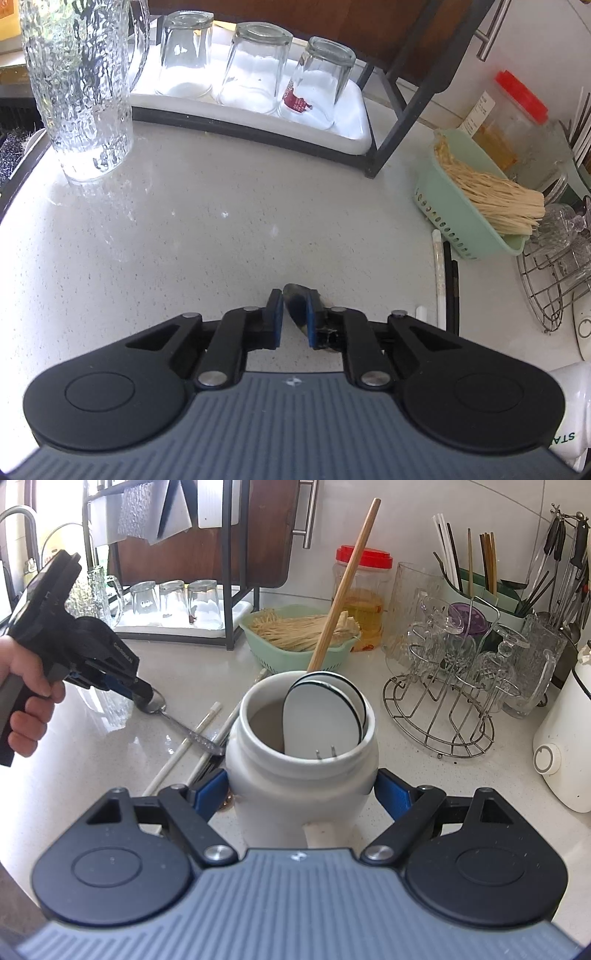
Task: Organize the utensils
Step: 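Lift the metal spoon with the left gripper toward the jar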
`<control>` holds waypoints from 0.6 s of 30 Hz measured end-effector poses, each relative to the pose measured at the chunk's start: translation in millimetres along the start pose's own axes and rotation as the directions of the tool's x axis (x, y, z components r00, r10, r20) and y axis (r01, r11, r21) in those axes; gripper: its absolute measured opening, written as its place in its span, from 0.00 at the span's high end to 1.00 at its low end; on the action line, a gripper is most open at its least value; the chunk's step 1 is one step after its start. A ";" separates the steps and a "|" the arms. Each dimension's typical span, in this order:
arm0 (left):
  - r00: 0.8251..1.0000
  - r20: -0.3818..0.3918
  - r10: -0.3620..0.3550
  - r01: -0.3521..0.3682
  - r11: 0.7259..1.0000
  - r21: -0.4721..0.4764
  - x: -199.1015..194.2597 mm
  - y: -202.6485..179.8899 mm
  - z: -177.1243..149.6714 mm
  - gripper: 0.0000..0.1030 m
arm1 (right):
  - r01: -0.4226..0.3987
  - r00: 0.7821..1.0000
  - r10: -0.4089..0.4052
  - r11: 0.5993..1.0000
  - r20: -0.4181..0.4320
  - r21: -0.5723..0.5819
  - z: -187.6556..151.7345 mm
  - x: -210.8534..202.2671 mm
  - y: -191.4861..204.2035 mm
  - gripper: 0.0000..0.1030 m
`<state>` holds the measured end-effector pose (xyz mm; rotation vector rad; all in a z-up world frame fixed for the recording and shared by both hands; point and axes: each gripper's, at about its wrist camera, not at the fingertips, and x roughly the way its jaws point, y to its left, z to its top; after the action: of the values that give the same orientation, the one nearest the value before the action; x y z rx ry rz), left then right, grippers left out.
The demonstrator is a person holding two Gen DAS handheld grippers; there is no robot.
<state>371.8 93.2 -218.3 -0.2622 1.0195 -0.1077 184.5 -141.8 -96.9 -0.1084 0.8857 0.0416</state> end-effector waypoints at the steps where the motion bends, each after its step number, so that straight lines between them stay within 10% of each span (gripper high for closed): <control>1: 1.000 0.005 0.001 -0.001 1.000 -0.004 -0.9 0.0 0.2 0.87 | -0.001 1.000 0.001 1.000 0.000 -0.001 0.3 0.1 -0.2 0.14; 18: 0.995 0.102 -0.008 -0.006 0.990 0.139 -61.3 -48.0 12.4 0.98 | 0.005 1.000 -0.005 1.000 0.015 0.000 4.8 8.6 2.2 0.14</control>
<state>352.0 61.9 -148.6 -0.1390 0.9050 -0.1641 193.5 -139.2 -100.7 -0.1102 0.8700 0.0375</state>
